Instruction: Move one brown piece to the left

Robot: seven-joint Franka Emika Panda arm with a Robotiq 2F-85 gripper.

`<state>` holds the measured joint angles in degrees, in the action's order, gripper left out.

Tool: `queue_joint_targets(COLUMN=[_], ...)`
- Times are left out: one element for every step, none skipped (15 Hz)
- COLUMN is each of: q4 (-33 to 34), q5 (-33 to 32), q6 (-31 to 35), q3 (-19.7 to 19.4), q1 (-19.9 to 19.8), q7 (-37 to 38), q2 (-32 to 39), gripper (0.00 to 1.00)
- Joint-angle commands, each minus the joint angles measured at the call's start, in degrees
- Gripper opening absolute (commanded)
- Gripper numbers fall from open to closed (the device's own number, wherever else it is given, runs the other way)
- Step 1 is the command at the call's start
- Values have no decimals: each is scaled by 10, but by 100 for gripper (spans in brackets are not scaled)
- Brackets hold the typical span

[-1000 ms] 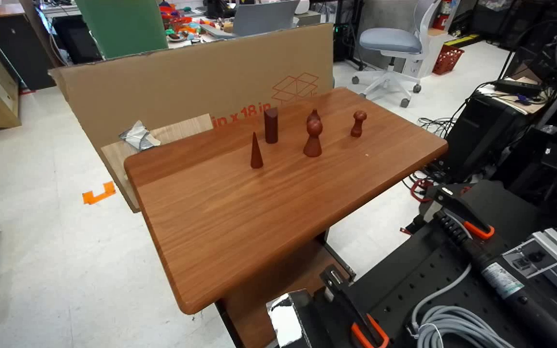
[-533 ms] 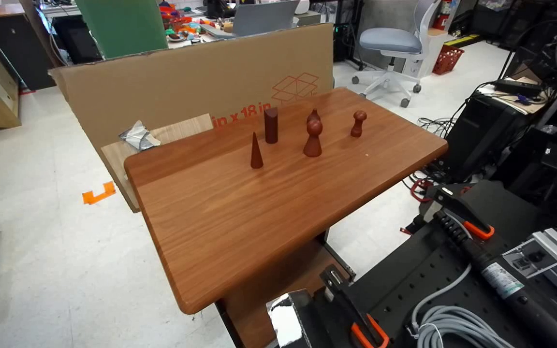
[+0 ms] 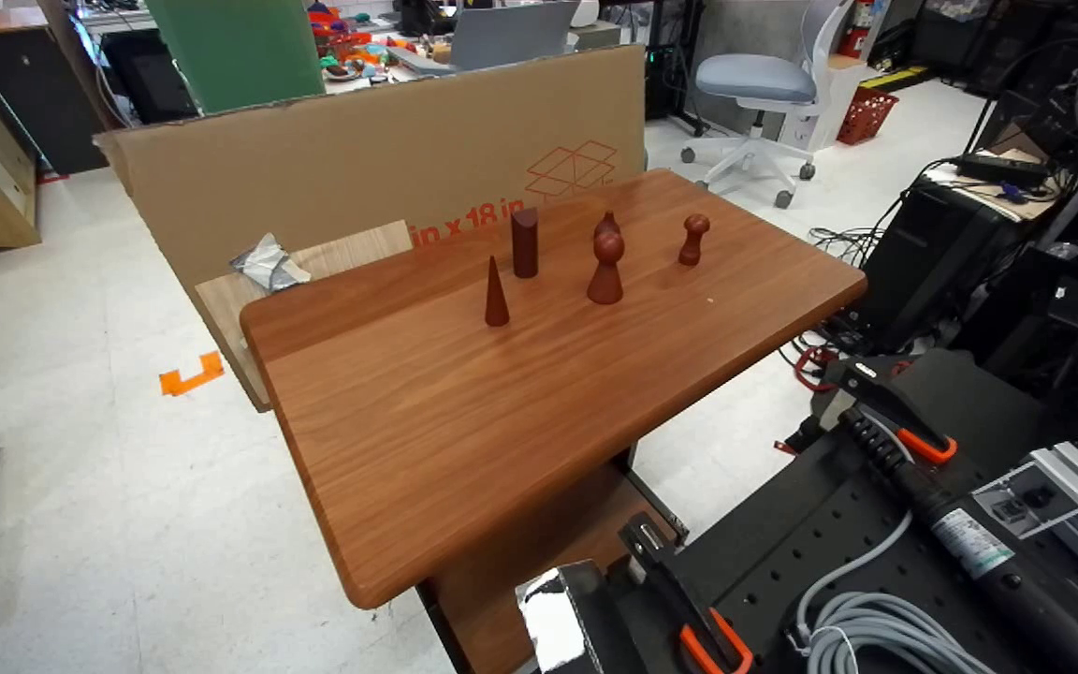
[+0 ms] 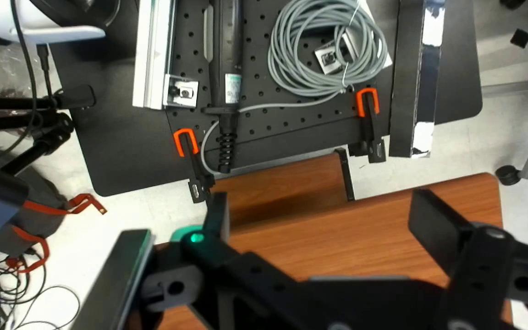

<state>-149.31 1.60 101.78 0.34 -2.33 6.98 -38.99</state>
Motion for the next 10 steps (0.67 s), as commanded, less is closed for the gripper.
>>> queue_joint_targets(q4=[26, 32, 36, 41, 46, 52, 59, 67, 76, 89], q5=[-7, -11, -18, -22, -29, -34, -39, -41, -36, -29], q6=[83, 107, 132, 157, 180, 200, 222, 236, 253, 263], q3=[2, 4, 6, 8, 10, 11, 12, 13, 11, 10], q1=[-5, -2, 0, 2, 2, 3, 3, 3, 5, 7], q7=[-2, -7, -12, -15, -18, -16, -14, -12, -16, -14], q2=[89, 110, 127, 144, 158, 173, 189, 205, 222, 242], gripper=[100, 100, 100, 100, 100, 100, 100, 100, 100, 100])
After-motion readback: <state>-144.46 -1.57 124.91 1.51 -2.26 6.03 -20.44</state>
